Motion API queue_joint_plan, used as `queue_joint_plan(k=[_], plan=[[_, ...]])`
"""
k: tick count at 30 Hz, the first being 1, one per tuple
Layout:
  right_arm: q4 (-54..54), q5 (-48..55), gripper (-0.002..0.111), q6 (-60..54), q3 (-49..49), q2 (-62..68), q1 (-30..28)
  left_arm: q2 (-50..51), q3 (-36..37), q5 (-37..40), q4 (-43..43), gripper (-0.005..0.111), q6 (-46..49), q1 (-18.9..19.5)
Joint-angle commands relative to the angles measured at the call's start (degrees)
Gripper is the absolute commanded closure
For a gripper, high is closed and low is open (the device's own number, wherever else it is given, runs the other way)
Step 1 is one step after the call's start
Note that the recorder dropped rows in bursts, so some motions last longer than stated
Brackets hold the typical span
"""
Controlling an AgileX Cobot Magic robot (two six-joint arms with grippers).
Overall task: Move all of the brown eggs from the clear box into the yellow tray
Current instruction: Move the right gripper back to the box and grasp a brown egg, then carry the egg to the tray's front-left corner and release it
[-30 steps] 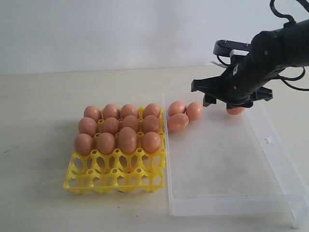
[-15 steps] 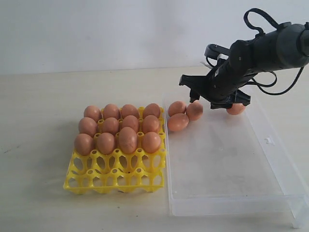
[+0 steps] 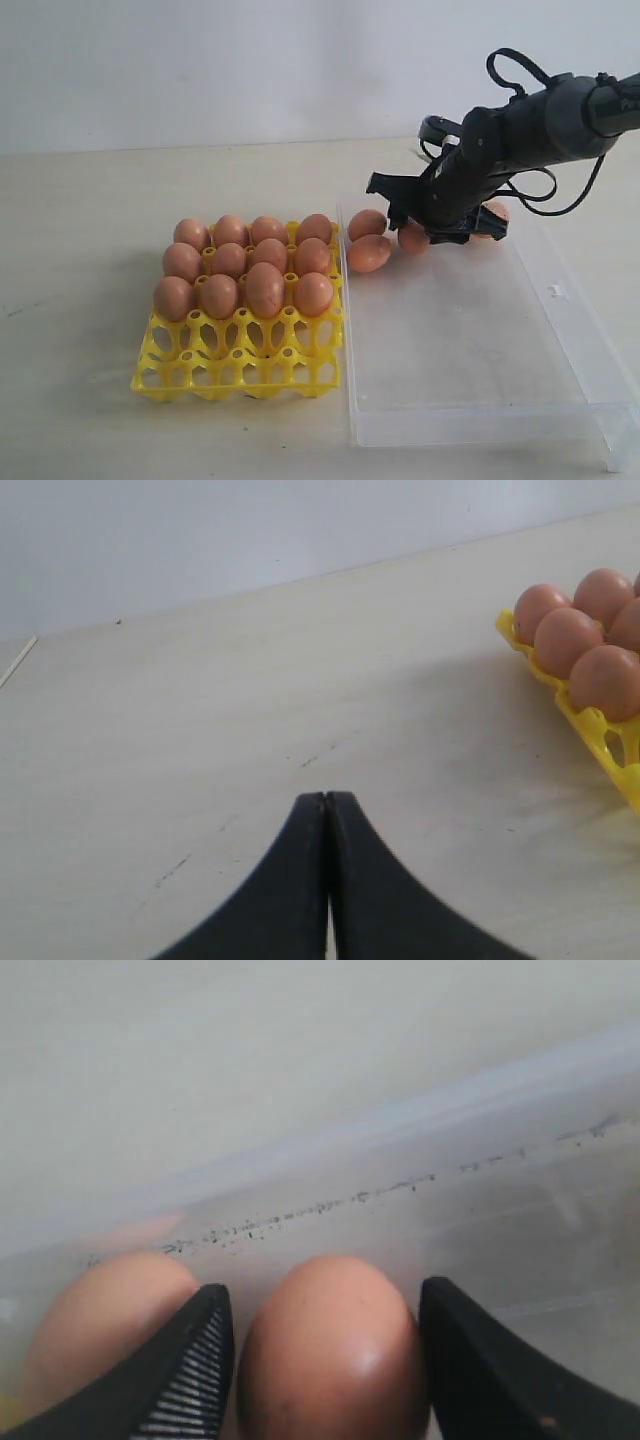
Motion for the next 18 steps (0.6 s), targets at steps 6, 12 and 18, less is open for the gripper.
queue_joint_plan(k=[6,12,18], plan=[[-0.54,2.36,0.108,-2.06,-0.23,-1.73,-0.02,-0.35,-0.23,-0.51,-0.44,0.107,-0.17,0.13],[-0.75,-1.48,0.108,-13.93,3.17,-10.92,1.29,-0.35,-0.23,-0.51,-0.44,0.107,-0.3,0.13],[-4.05,-24.66,0.108,-23.02,18.07,-21.15,10.01,-0.35,-0.23,-0.51,-0.44,0.107,-0.3,0.13]])
